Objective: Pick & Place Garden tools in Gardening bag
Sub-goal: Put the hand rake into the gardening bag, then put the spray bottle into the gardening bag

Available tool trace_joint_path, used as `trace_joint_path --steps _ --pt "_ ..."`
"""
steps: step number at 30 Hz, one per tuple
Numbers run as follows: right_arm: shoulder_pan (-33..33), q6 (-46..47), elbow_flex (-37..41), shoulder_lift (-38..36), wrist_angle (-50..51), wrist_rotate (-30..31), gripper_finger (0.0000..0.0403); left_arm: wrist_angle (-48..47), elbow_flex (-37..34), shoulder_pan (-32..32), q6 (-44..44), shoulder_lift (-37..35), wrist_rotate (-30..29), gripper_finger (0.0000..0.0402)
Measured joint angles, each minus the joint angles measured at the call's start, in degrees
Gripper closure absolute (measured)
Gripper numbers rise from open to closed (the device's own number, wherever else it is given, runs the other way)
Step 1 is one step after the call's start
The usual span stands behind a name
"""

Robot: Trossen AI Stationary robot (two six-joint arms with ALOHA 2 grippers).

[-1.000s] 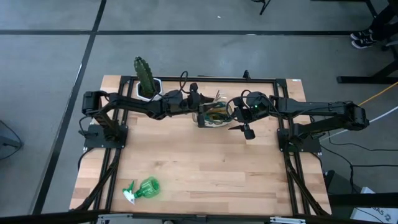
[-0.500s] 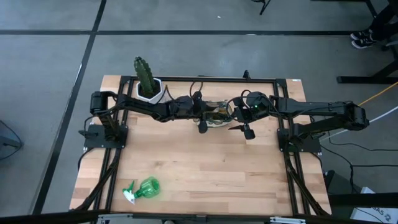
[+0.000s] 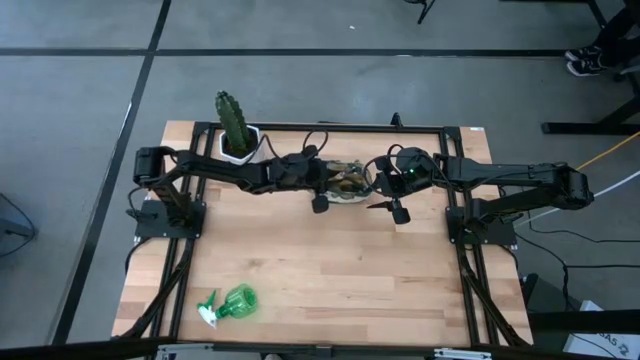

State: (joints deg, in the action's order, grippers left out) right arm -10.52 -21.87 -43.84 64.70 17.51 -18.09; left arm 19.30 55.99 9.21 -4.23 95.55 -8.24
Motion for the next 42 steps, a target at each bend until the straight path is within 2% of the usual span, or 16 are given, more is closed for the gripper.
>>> trace_joint_path --steps 4,20,28,35,42 --pt "-0.01 0.0 -0.02 0.01 0.01 0.0 0.0201 -2.98 -0.02 0.0 0.3 -1.09 -0.08 0.0322" --pt "0.0 0.0 -0.01 -0.01 -0.1 0.0 0.0201 -2.34 0.01 0.28 2.09 -1.1 -2.81 0.0273" --pt "0.0 0.0 -0.01 0.0 -0.09 0.0 0.0201 -3.84 2.88 -0.98 2.97 -1.19 -2.35 0.0244" --pt "-0.01 0.0 -0.02 -0.01 -0.08 0.0 0.0201 -19.53 8.61 -4.94 5.23 -4.48 -5.35 0.0232" --pt "-0.02 0.0 -0.02 -0.01 -0.08 0.0 0.0201 -36.85 14.44 -11.96 14.8 -9.49 -10.44 0.0207"
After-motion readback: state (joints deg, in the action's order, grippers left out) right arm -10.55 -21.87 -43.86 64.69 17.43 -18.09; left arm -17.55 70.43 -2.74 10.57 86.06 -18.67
